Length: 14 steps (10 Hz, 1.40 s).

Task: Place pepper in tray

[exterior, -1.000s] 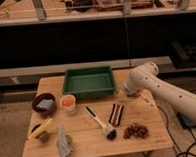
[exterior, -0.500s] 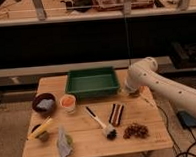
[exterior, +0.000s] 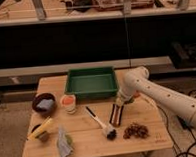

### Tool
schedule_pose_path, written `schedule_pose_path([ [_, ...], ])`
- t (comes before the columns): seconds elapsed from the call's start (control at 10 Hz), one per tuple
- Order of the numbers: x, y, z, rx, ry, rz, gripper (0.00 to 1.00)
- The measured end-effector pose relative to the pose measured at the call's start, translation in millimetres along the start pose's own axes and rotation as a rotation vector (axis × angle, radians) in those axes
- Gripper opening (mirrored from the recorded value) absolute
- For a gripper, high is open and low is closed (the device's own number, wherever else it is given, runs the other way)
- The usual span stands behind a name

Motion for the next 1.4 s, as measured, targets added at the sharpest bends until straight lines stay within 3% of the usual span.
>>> schedule_pose_path([
  [0.6,-4.7,-2.7,-5.2,0.0,-0.009,-0.003,0.26],
  [0.7,-16.0,-4.1,-14.7,-0.016,-0.012,0.004,0.26],
  [1.0,-47.7,6.7,-75.7,-0.086,0.041,0.041,0.26],
  [1.4,-50.2,20.7,-113.1,-0.165,0.114,0.085,0.26],
])
